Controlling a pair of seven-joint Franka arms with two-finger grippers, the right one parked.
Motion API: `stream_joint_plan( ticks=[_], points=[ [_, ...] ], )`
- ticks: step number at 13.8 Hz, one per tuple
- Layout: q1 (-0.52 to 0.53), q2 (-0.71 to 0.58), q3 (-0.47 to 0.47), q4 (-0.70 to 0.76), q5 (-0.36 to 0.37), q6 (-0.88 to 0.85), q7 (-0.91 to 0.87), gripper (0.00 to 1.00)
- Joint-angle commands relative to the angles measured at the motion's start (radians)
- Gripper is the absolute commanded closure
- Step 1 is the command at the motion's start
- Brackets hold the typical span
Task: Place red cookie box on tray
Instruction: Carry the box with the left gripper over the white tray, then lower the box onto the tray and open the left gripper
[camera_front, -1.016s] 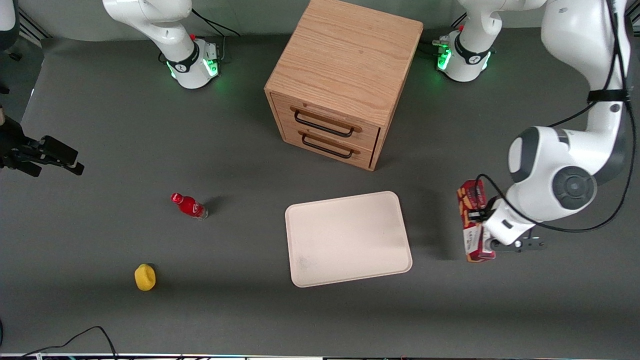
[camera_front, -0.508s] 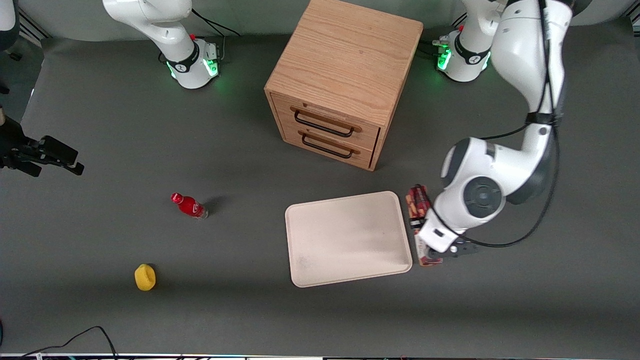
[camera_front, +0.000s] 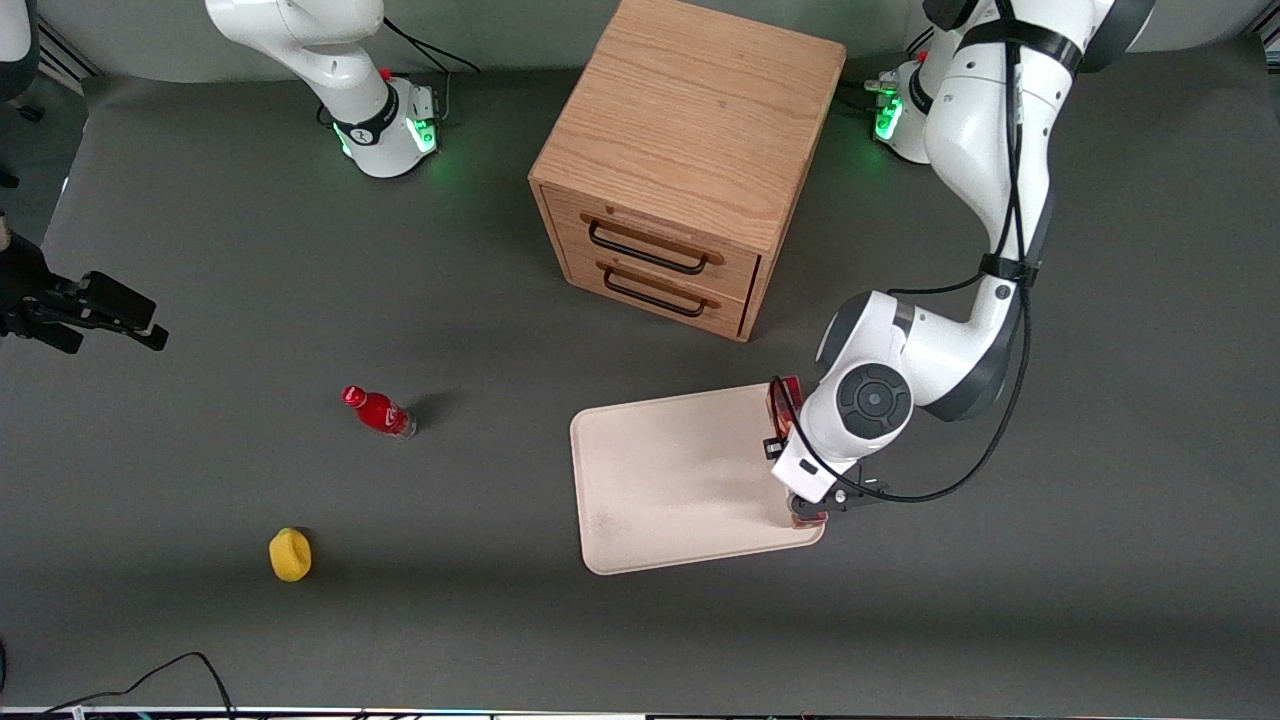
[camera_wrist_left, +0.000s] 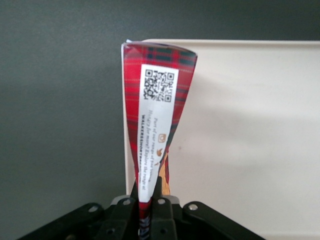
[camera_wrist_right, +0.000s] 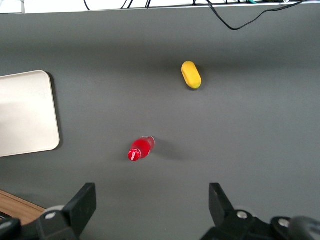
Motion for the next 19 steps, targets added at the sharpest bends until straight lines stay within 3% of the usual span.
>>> stream_joint_plan(
  ticks=[1, 5, 6, 7, 12, 19],
  points=[
    [-0.033, 0.036, 0.017, 0.035, -0.009, 0.038, -0.054, 1.0],
    [-0.041, 0.042, 0.017, 0.033, -0.006, 0.038, -0.062, 1.0],
    [-0.041, 0.042, 0.017, 0.033, 0.001, 0.038, -0.057, 0.12],
    [-0.043, 0.042, 0.017, 0.032, 0.009, 0.038, -0.058, 0.0],
    [-0.027, -0.001, 0.019, 0.043, 0.001, -0.006, -0.051, 0.0],
    [0.071, -0.229, 0.027, 0.049, 0.004, -0.297, 0.054, 0.0]
  ],
)
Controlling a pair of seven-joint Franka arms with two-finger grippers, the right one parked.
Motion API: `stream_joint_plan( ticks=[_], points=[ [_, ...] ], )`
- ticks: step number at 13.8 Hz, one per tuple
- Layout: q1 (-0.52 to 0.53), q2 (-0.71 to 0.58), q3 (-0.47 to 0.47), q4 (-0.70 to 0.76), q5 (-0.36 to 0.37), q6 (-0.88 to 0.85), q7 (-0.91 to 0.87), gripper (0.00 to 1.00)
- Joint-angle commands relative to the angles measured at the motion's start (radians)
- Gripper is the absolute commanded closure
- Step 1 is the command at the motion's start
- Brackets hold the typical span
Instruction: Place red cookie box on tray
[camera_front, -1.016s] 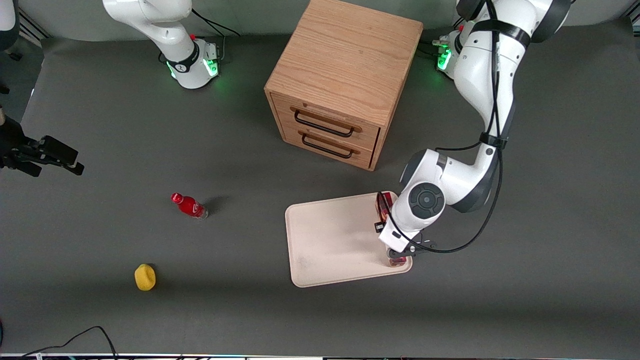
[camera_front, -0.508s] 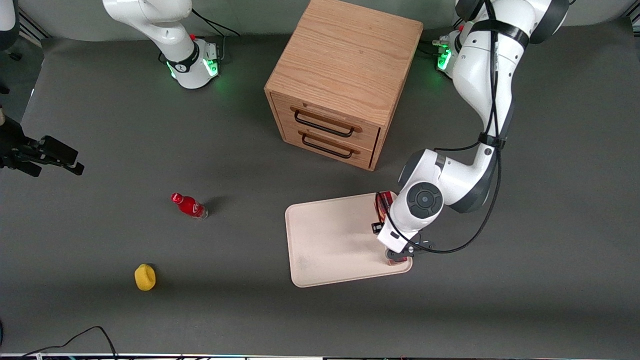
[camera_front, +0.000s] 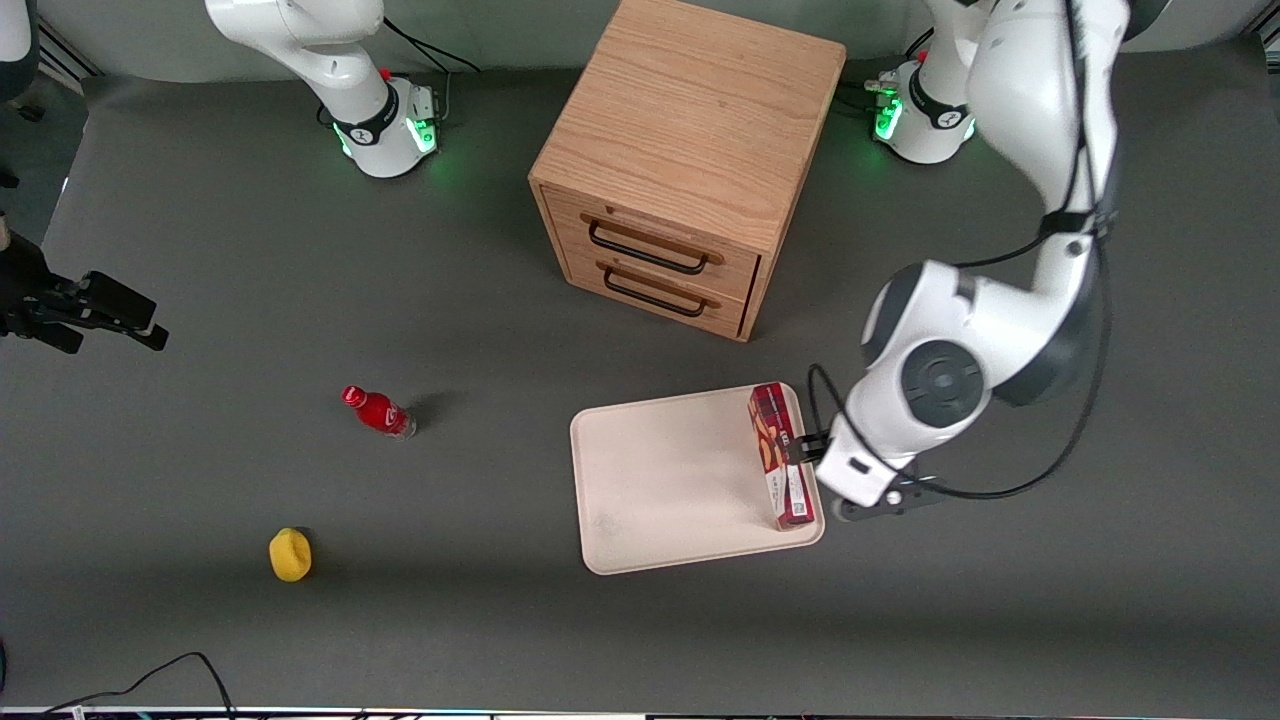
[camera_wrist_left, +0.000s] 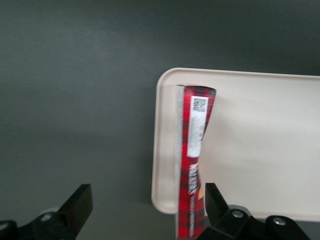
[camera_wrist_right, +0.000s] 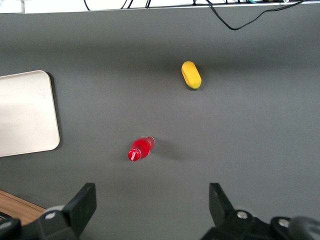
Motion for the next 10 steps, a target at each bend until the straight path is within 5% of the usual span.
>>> stream_joint_plan(
  ticks=[1, 10],
  points=[
    [0.044, -0.11, 0.007, -0.038, 0.004, -0.092, 0.027, 0.0],
    [0.304, -0.395, 0.005, -0.202, -0.008, -0.209, 0.432, 0.0]
  ],
)
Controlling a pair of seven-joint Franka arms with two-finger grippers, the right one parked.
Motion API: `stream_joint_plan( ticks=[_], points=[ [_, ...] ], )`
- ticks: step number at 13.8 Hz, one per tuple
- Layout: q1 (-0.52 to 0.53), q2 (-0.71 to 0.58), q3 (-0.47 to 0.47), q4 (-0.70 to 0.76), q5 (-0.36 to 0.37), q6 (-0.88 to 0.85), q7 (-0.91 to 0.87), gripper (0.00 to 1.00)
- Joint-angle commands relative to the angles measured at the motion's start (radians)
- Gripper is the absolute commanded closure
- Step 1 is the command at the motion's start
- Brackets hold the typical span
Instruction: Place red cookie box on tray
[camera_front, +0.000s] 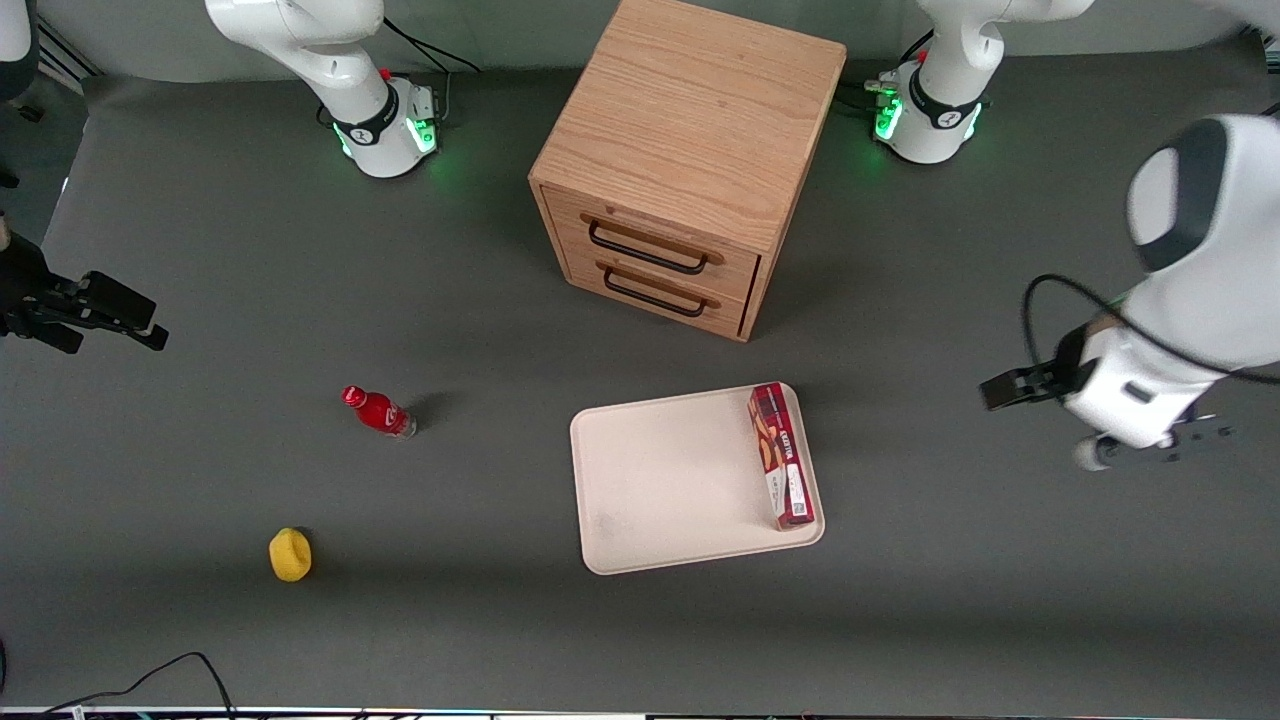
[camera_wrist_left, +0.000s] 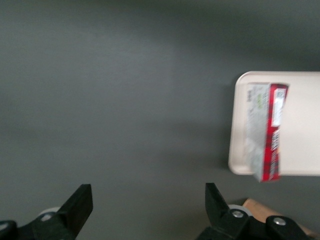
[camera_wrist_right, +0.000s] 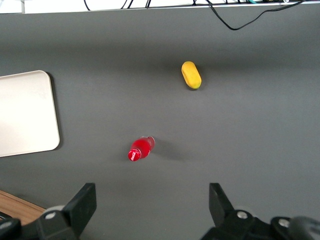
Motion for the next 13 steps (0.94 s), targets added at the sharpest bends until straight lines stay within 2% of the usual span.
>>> stream_joint_plan(
  ticks=[1, 5, 13],
  points=[
    [0.072, -0.113, -0.008, -0.11, -0.01, -0.008, 0.147, 0.0],
    [0.099, -0.164, -0.005, -0.134, -0.009, -0.022, 0.163, 0.0],
    [0.106, -0.114, -0.008, -0.048, -0.003, -0.047, 0.158, 0.0]
  ],
)
